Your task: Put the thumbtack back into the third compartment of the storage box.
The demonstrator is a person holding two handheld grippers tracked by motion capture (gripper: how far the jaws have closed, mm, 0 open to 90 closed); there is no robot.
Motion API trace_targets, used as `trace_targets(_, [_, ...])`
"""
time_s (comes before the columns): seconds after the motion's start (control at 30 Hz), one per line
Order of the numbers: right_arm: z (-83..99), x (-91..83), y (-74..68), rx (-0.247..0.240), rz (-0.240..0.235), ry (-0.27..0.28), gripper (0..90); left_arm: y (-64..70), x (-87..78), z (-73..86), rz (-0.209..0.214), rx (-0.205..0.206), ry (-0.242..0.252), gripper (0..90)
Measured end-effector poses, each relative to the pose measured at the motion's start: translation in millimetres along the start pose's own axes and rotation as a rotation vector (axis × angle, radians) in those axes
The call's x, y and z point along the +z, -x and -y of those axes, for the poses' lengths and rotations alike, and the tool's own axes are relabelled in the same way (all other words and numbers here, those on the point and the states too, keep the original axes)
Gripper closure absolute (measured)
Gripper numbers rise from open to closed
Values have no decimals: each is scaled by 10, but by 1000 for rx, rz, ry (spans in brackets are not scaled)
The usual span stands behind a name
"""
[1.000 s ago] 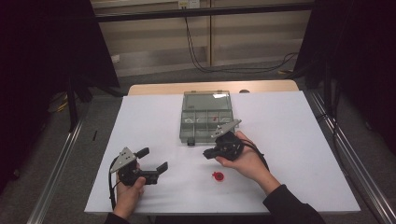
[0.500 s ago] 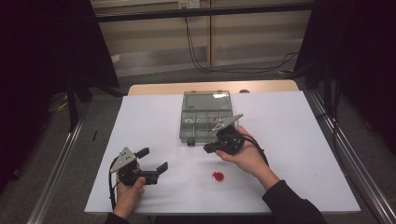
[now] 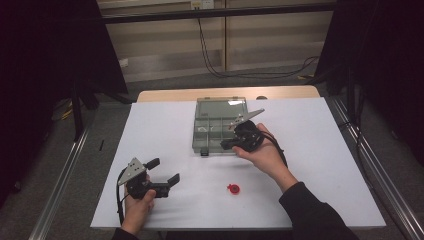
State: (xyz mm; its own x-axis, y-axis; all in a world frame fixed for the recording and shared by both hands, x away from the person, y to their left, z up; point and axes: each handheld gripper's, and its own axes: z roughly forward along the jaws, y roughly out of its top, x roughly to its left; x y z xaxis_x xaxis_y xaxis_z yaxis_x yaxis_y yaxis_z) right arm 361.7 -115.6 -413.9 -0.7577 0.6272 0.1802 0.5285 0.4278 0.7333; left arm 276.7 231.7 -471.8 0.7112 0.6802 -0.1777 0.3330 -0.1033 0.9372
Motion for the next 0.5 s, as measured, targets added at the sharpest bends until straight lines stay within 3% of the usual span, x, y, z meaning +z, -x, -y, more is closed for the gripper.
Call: trace_targets(0.5, [-153, 74, 229, 63, 48, 7, 860, -9, -5, 0, 6, 5, -1, 1])
